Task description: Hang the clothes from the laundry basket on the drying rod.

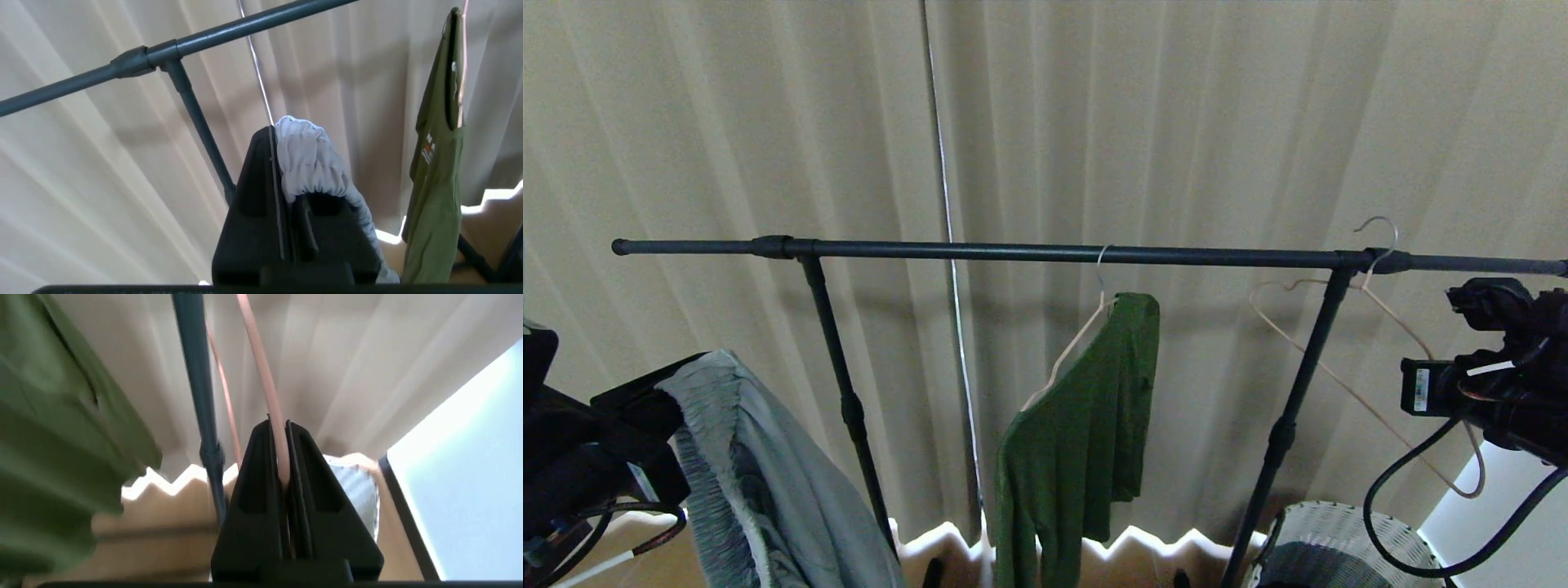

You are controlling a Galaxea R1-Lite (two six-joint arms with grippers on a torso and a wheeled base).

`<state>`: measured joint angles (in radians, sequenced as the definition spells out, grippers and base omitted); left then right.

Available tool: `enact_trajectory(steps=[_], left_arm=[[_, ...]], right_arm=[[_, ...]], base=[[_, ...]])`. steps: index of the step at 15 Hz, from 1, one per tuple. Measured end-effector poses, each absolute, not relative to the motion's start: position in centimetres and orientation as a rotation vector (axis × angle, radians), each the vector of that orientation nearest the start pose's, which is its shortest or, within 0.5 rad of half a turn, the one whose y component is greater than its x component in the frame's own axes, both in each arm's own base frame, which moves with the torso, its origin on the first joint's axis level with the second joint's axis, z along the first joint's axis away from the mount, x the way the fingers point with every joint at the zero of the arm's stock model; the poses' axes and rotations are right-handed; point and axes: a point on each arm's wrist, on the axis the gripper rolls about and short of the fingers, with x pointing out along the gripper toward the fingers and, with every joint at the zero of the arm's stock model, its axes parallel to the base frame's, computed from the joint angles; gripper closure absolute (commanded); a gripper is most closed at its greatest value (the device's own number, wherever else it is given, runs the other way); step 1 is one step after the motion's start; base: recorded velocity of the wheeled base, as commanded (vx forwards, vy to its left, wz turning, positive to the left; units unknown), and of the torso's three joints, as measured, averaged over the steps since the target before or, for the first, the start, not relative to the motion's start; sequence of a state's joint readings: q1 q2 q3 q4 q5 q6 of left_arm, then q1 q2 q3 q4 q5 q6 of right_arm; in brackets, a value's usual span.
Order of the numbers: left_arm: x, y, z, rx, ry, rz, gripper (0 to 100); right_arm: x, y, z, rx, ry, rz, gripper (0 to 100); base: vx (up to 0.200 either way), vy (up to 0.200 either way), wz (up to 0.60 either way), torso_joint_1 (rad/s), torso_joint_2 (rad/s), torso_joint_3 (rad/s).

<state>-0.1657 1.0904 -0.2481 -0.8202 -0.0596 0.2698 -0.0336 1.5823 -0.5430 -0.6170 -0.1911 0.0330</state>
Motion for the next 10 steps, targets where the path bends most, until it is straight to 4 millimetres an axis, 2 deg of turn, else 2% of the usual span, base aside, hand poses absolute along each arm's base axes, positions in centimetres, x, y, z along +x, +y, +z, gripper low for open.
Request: enact_trajectory(steps=[5,10], left_arm=[[13.4,-2.4,18.4,0.278,-0.012,-0.225,100],[13.0,-2.3,18.4,0.298,-0.021,-0.223,100]], right_arm=[[23.2,-1.2,13.9,-0.007,0.396,-0.233,100],[21.7,-1.2,13.6,-0.009,0.405,-0.235,100]], base=[[0.000,0.000,0.00,0.000,0.00,0.000],[-0.200,0.000,0.00,-0.001,0.00,0.004]])
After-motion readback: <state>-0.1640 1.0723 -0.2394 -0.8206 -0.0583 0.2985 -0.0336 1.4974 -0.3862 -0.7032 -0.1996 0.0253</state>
